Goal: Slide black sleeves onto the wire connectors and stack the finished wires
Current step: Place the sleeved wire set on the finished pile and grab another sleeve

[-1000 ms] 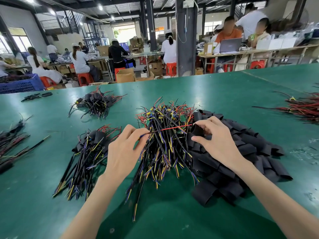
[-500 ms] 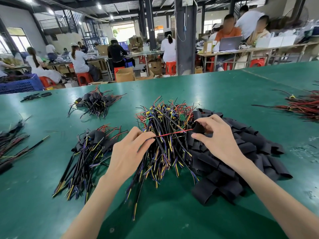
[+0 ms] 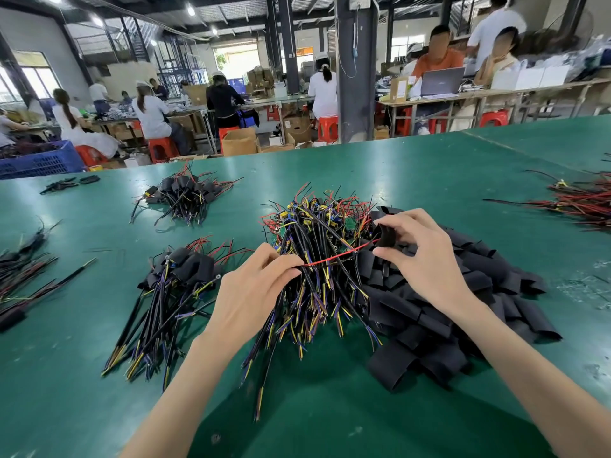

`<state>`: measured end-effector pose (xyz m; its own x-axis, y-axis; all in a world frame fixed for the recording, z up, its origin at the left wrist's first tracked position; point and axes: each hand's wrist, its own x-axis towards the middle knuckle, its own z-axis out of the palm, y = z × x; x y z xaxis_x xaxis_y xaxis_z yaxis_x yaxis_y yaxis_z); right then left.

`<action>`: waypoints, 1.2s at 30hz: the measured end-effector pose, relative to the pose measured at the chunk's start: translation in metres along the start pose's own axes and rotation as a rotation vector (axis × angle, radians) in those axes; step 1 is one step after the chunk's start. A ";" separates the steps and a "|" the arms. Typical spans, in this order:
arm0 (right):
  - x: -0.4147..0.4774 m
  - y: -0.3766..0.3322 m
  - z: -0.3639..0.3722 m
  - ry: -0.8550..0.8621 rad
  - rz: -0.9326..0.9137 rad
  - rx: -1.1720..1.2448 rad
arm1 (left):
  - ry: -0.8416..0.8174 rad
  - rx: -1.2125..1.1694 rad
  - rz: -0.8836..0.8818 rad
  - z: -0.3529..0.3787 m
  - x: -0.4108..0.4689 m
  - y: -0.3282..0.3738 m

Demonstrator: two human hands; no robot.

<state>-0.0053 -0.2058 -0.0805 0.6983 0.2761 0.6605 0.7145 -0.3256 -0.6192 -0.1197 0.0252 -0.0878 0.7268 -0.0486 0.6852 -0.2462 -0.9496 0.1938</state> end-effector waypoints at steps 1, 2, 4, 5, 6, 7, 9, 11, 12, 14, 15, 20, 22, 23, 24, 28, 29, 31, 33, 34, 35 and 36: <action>0.000 0.000 0.000 -0.001 -0.006 0.004 | 0.000 0.006 0.001 0.000 0.000 -0.001; 0.000 0.000 0.000 -0.002 -0.018 0.001 | 0.000 0.013 0.005 0.000 0.000 -0.001; 0.000 0.001 0.000 0.007 -0.078 -0.049 | 0.002 0.023 0.007 0.001 0.000 -0.001; 0.000 0.002 0.000 0.011 -0.123 -0.094 | -0.002 0.017 -0.002 0.001 -0.001 -0.001; 0.000 0.003 0.001 0.008 -0.169 -0.142 | -0.012 0.005 -0.017 0.001 -0.001 -0.001; -0.001 0.003 0.002 -0.004 -0.207 -0.191 | -0.024 -0.006 -0.030 0.002 -0.001 0.000; -0.003 0.005 0.004 -0.027 -0.269 -0.315 | -0.050 -0.024 -0.045 0.003 0.000 0.000; -0.006 0.007 0.007 -0.032 -0.328 -0.461 | -0.061 -0.078 -0.066 0.004 0.000 0.002; -0.007 0.007 0.009 -0.032 -0.355 -0.514 | -0.056 -0.139 -0.095 0.005 0.000 0.004; -0.008 0.005 0.011 -0.019 -0.405 -0.573 | -0.049 -0.277 -0.174 0.005 -0.001 0.008; -0.009 0.004 0.011 -0.002 -0.430 -0.593 | -0.063 -0.321 -0.202 0.005 -0.001 0.010; -0.011 -0.005 0.016 0.029 -0.523 -0.684 | -0.088 -0.351 -0.191 0.007 -0.001 0.017; -0.013 -0.008 0.019 -0.012 -0.535 -0.625 | -0.076 -0.370 -0.224 0.009 -0.001 0.019; -0.015 -0.009 0.021 -0.040 -0.532 -0.590 | -0.082 -0.387 -0.240 0.010 0.000 0.019; -0.017 -0.012 0.024 -0.069 -0.526 -0.563 | -0.090 -0.402 -0.250 0.012 0.000 0.020; -0.025 -0.021 0.031 -0.142 -0.524 -0.537 | -0.102 -0.389 -0.239 0.019 0.000 0.022; -0.026 -0.022 0.031 -0.147 -0.523 -0.543 | -0.102 -0.390 -0.244 0.019 0.000 0.022; -0.026 -0.024 0.031 -0.150 -0.515 -0.546 | -0.101 -0.411 -0.261 0.019 0.000 0.022; -0.027 -0.024 0.031 -0.155 -0.502 -0.545 | -0.105 -0.429 -0.276 0.018 0.000 0.022; -0.027 -0.025 0.031 -0.159 -0.490 -0.545 | -0.105 -0.435 -0.281 0.017 0.000 0.022; -0.028 -0.025 0.031 -0.162 -0.473 -0.538 | -0.105 -0.447 -0.288 0.017 0.001 0.023; -0.028 -0.025 0.030 -0.163 -0.454 -0.520 | -0.110 -0.468 -0.301 0.015 0.001 0.024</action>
<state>-0.0416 -0.1777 -0.0960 0.3634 0.6053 0.7082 0.8509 -0.5251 0.0122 -0.1149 -0.0022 -0.0932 0.8651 0.1479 0.4793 -0.2573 -0.6894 0.6771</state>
